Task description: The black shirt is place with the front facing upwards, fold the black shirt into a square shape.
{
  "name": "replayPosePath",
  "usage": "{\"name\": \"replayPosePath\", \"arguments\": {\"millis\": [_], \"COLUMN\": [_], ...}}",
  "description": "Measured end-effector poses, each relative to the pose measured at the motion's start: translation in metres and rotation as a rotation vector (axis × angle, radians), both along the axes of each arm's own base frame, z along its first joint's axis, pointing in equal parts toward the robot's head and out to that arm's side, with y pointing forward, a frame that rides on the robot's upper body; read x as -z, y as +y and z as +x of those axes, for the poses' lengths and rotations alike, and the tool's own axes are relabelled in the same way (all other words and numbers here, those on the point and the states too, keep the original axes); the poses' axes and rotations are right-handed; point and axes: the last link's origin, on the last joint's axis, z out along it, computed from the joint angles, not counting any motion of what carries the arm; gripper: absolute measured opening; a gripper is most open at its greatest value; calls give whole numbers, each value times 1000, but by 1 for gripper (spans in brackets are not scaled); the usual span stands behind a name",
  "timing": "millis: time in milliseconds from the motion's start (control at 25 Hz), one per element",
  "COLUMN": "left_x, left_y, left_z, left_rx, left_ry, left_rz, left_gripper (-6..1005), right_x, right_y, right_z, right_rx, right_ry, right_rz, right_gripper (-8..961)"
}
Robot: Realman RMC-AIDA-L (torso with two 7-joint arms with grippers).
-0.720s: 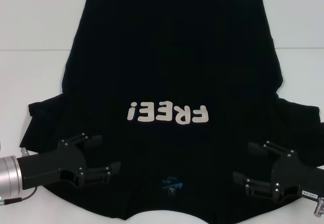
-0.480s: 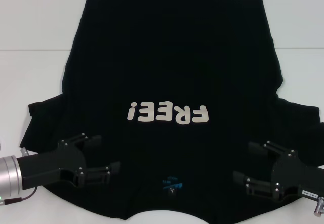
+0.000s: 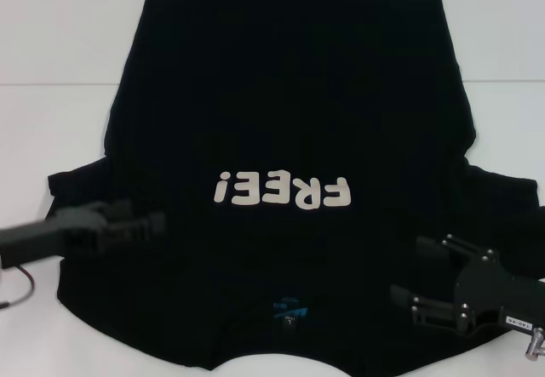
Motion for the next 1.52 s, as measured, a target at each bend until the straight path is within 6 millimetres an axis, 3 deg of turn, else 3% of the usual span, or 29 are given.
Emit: {"name": "replayPosePath", "arguments": {"millis": [160,360,560,840,1520], "left_x": [-17,-56,-67,-59,-34], "left_y": [6,24,32,36,35], "left_z": [-1,-19,-39,-54,-50], "left_rx": [-77,-323,-439,-497,-487], "left_ry": [-53,-107,-33,53,69], "left_rz": [-6,61,148,169,111], "left_gripper": [938,938,938,938,920], "right_x": [2,3,6,5,5], "right_y": [0,0,2,3,4], "right_z": [0,-1,-6,-6,-6], "right_rx": [3,4,-3,4,11], "right_ry": [2,8,18,23,28], "right_rz": [-6,-11,-21,-24,-26], "right_gripper": [896,896,896,896,897]}}
